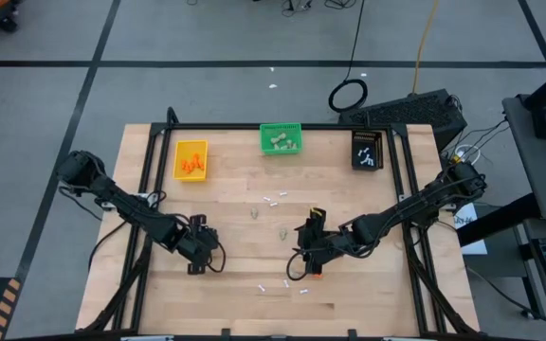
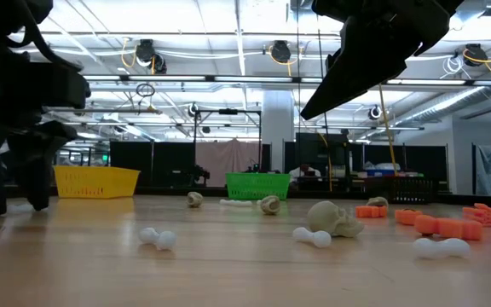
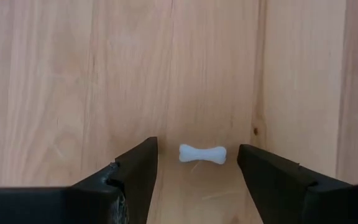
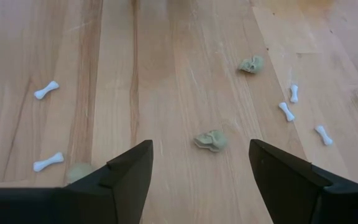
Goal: Sort Halloween decoration
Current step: Put the white bone toy into the black bin
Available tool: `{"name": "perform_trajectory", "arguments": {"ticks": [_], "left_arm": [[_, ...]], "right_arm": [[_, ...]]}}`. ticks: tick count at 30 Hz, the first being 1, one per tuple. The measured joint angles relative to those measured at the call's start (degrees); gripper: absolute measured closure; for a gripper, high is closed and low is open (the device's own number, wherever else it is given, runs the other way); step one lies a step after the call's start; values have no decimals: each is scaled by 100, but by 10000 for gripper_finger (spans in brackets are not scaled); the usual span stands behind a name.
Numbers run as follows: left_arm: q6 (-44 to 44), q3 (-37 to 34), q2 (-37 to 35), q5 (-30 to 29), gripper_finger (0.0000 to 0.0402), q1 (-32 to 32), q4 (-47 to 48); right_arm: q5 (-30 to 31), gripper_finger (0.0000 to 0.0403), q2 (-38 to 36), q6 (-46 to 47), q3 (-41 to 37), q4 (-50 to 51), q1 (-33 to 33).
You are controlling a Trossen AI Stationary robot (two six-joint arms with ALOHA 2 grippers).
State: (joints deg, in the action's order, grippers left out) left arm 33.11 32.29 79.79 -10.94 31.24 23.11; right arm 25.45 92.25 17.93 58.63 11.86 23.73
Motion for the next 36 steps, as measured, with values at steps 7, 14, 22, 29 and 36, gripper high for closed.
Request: {"name": "perform_trajectory", "arguments": {"ticks": [7,14,22,29,36], "left_arm": [[104,0,2,17,166,0,-13],[102,0,2,41,206,2,-13],[52,0,2,43,241,2,-11],[-96,0,2,41,264,2,-6],[-199,0,2,41,289,2,-8]], "right_arm": [[0,151,0,0,0,0,0],[0,151,0,0,0,-2,0],[0,151,0,0,0,0,0],[0,151,0,0,0,0,0],[0,151,0,2,0,0,0]]}}
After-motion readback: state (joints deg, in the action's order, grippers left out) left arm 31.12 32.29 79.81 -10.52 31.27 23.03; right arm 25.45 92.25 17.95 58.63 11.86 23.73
